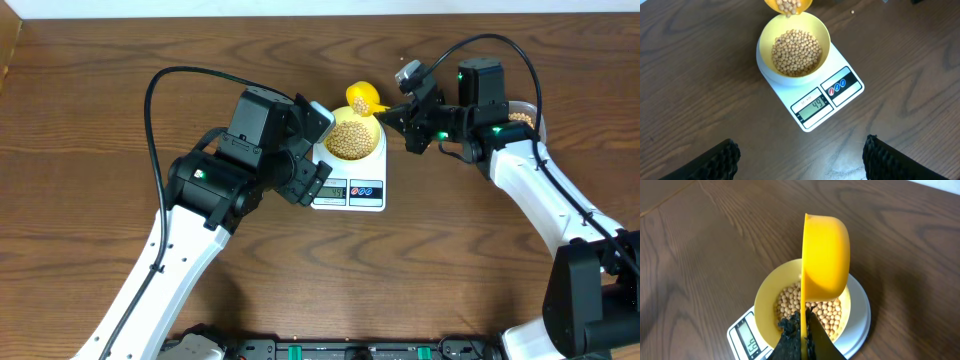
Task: Scoop item into bowl and weigh 50g on scale
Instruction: 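Hold the yellow scoop tilted over the bowl, trickling soybeans in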
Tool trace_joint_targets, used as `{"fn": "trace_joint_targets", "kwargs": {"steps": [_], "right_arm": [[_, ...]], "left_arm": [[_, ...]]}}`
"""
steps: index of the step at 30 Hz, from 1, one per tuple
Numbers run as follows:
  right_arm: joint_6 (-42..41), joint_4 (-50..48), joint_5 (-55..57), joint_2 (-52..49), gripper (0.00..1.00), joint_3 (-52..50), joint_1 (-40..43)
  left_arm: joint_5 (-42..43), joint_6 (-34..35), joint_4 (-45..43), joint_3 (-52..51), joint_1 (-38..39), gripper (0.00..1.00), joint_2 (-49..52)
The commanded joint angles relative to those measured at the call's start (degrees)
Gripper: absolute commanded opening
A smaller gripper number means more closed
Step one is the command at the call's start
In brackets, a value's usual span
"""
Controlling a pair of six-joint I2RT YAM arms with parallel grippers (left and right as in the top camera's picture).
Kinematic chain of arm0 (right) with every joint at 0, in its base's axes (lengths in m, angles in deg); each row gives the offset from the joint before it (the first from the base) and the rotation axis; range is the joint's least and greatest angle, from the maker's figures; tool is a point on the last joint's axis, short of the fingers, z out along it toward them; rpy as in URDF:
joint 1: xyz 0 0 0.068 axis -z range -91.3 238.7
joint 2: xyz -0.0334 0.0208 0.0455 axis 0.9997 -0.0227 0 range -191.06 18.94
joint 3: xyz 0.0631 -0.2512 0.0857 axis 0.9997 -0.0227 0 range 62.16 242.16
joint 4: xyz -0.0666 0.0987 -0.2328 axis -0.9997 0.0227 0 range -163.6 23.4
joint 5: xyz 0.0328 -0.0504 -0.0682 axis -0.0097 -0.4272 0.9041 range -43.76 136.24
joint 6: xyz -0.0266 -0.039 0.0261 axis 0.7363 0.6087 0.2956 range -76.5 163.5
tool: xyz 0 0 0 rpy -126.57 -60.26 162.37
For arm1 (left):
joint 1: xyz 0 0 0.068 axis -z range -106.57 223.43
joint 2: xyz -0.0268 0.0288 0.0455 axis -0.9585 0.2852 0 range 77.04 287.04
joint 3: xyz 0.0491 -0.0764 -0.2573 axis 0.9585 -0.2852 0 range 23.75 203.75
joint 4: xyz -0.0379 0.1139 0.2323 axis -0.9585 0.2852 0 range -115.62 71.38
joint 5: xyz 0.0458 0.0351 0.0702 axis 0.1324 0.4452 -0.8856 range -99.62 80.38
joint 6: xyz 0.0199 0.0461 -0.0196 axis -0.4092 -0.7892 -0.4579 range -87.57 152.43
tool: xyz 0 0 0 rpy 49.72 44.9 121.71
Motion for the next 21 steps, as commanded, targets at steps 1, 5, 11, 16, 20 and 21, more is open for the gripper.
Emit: {"fn": "trace_joint_targets", "kwargs": {"steps": [1, 5, 11, 16, 20, 21], "right_arm": [[-0.9, 0.9, -0.5, 0.5, 0.01, 0.2, -0.5], [-0.3, -1.4, -0.6, 0.5, 0.01, 0.2, -0.5], [-1.4, -0.6, -0.6, 0.5, 0.01, 0.2, -0.5], [-1.3, -0.5, -0.6, 0.5, 0.01, 0.2, -0.5], [-1.3, -0.6, -0.6, 0.5, 0.01, 0.2, -0.5], [-1.3, -0.5, -0.6, 0.5, 0.01, 0.2, -0.5]], "left_arm": [[0.7, -0.5, 0.1, 0.5, -0.3, 0.81, 0.0], [0.7, -0.5, 0.1, 0.5, -0.3, 0.81, 0.0], [0.7, -0.5, 0.1, 0.5, -0.3, 0.81, 0.0], [0.7, -0.5, 0.1, 0.5, -0.3, 0.81, 0.0], [0.7, -0.5, 0.1, 0.5, -0.3, 0.81, 0.0], [0.7, -0.5, 0.1, 0.5, -0.3, 0.81, 0.0]]}}
